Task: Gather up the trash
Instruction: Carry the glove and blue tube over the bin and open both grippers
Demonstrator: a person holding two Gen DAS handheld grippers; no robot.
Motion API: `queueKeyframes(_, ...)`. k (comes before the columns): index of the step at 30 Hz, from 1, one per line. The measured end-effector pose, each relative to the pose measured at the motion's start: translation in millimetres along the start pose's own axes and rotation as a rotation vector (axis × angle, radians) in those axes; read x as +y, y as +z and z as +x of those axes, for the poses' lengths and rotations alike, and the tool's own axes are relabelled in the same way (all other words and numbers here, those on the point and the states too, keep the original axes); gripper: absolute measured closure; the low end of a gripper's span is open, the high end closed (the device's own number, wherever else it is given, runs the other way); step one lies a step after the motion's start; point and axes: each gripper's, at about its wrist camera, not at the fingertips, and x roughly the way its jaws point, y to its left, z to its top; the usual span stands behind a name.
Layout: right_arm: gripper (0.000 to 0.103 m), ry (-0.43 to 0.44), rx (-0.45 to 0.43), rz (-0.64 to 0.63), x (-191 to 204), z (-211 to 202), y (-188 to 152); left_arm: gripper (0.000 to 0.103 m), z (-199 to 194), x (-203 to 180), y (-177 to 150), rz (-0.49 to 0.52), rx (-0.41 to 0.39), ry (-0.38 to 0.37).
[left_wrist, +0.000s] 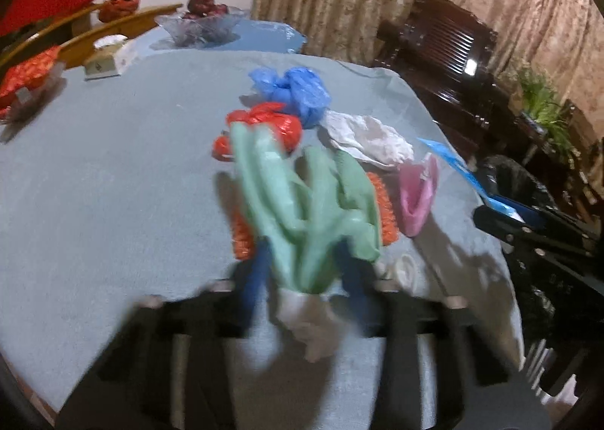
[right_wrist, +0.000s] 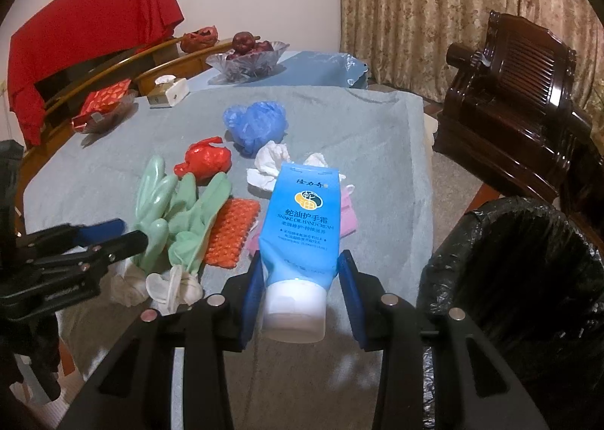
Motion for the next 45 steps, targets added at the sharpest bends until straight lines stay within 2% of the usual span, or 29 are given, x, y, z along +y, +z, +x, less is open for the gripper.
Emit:
queueKeyframes(3,0.064,0.005,-0.001,-0.005,2,-1,0,0.101,-2,-5,0,0.025,-0.003,-0.025)
queueKeyframes(4,0.064,0.005,-0.005,-0.008,3,-2,1,0.101,-4,-6,0,0.024,-0.008,-0.030)
queueKeyframes(12,0.064,0.003,-0.058,-0.017,6,-24,10,0.102,-37,-10,11,0.015,-0.075,-0.044)
queueKeyframes(23,0.064,-0.017,-0.144,0.007,-7,-67,21,0.102,-61,-63,34,0.117,-0.149,-0.118)
queueKeyframes(30,0.064,-0.094,-0.183,0.070,-45,-98,14,0.102,-56,-116,42,0.185,-0.166,-0.201)
queueKeyframes(35,0.064,-0.182,-0.199,0.127,-83,-124,0,0.102,-43,-163,40,0.249,-0.160,-0.276)
queueKeyframes(45,0.064,-0.341,-0.168,0.244,-160,-150,-43,0.102,-4,-257,32,0.365,-0.112,-0.416)
